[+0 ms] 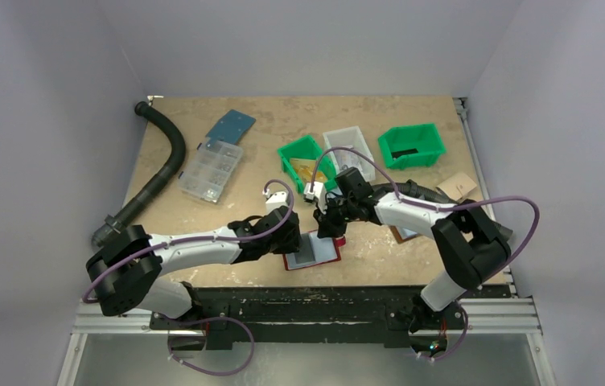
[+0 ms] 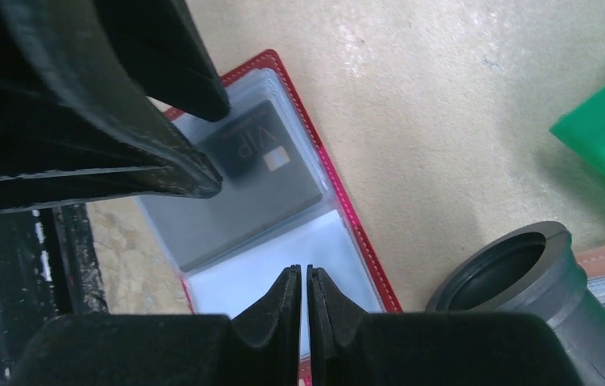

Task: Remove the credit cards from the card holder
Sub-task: Remove the credit card from the card holder.

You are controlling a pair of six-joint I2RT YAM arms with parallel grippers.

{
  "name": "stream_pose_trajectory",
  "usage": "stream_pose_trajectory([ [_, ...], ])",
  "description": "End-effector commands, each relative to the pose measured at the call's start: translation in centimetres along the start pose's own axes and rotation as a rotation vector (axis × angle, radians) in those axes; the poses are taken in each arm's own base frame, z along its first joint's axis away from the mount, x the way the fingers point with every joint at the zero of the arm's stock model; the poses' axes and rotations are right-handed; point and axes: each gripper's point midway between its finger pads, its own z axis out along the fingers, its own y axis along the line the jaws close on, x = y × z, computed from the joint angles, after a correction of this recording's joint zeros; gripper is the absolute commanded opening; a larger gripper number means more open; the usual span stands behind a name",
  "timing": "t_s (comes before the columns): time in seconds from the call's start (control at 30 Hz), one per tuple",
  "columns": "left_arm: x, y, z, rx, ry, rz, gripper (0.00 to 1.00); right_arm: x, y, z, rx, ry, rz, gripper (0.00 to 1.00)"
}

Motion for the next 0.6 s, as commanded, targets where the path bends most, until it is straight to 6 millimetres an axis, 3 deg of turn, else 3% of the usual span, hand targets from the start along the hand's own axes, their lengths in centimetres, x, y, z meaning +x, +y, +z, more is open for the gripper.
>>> stream_pose_trajectory([
  [0.0, -0.1, -1.0, -0.1, 0.049, -0.007, -0.007, 0.43, -1.2, -1.0, 0.0, 0.046, 0.004, -0.012, 0.14],
  [0.57, -0.8, -1.6, -1.1, 0.095, -0.031, 0.003, 0.43, 0.2, -1.2, 1.5, 0.036, 0.082, 0.016, 0.13],
])
